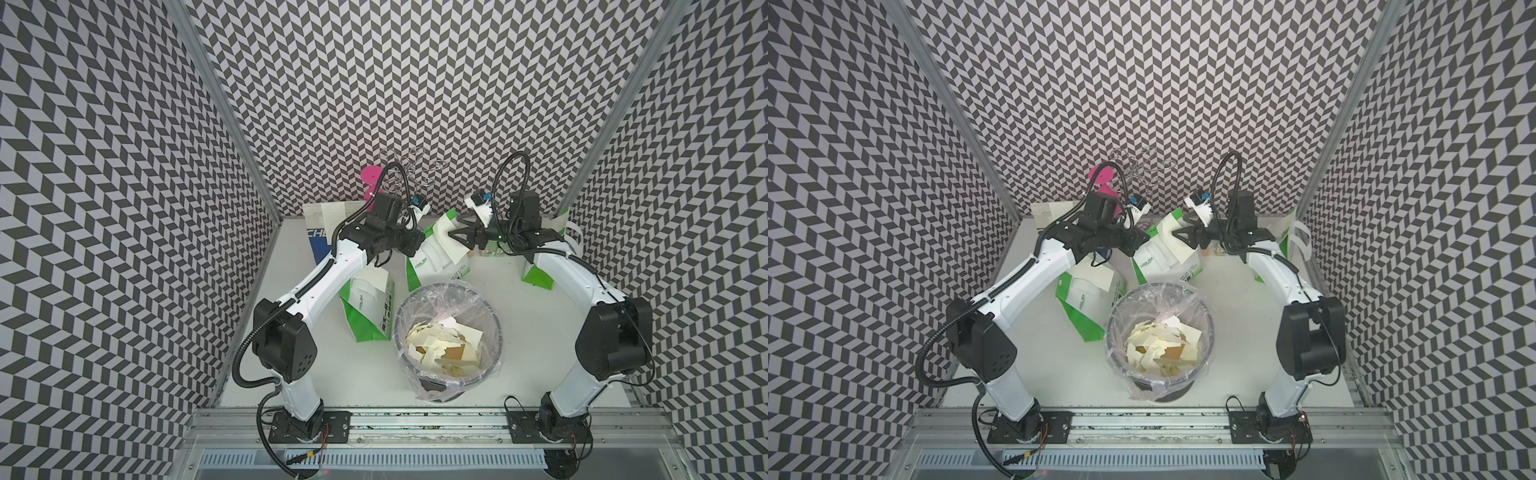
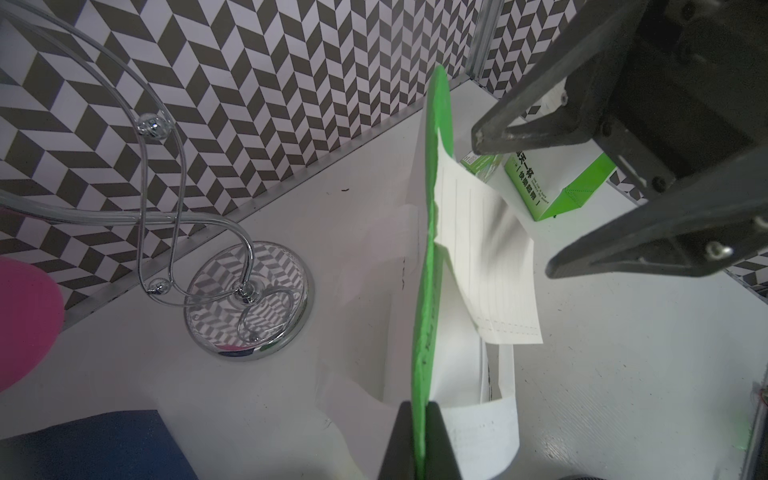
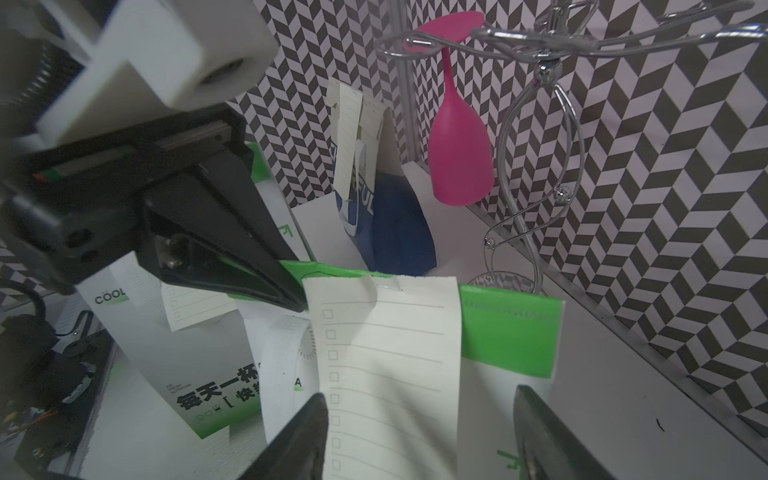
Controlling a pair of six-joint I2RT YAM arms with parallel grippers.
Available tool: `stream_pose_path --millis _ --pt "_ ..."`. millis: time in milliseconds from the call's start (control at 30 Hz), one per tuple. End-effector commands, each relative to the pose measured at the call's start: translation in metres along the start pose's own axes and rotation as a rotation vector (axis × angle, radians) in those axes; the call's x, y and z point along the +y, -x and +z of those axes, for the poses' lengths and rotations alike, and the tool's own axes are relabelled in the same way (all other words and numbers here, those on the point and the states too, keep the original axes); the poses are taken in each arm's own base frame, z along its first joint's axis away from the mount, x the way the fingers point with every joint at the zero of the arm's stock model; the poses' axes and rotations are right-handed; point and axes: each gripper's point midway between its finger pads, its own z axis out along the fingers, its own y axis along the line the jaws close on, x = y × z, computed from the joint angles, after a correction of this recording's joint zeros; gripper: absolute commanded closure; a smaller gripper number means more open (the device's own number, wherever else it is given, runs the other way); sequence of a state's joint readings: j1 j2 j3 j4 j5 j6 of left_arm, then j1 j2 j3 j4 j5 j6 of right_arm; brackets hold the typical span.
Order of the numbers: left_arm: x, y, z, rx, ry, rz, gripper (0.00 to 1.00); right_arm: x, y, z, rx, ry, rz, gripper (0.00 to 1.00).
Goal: Shred takeout receipts and throw away
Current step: Tear off the takeout receipt from the takeout bag.
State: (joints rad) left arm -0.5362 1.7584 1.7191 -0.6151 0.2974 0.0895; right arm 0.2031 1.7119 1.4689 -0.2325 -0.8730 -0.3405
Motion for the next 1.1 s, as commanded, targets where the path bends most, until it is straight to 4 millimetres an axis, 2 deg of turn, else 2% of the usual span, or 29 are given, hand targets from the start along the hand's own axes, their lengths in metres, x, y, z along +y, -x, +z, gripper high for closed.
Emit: stream_pose_path --millis 0,267,467,733,1067 --pt "-0.001 -0.002 -0.004 0.024 -0.001 0.009 1.0 0.011 0.001 0.006 -0.006 0.058 -0.017 0.31" --pt "-0.004 -0.003 -0.003 0.027 -0.009 0.012 1.0 0.006 -0.01 0.012 0.028 0.06 0.007 0.33" --pt "-0.001 -0.003 -0.001 0.033 0.005 0.015 1.0 0.02 0.004 0.003 -0.001 0.09 -0.019 0.37" --pt "0.0 -0.004 0.0 0.04 0.01 0.016 1.0 0.032 0.019 -0.009 -0.026 0.078 -0.048 0.38" --pt "-0.001 -0.004 0.001 0.042 0.007 0.018 1.0 0.047 0.017 -0.003 -0.043 0.172 -0.022 0.45"
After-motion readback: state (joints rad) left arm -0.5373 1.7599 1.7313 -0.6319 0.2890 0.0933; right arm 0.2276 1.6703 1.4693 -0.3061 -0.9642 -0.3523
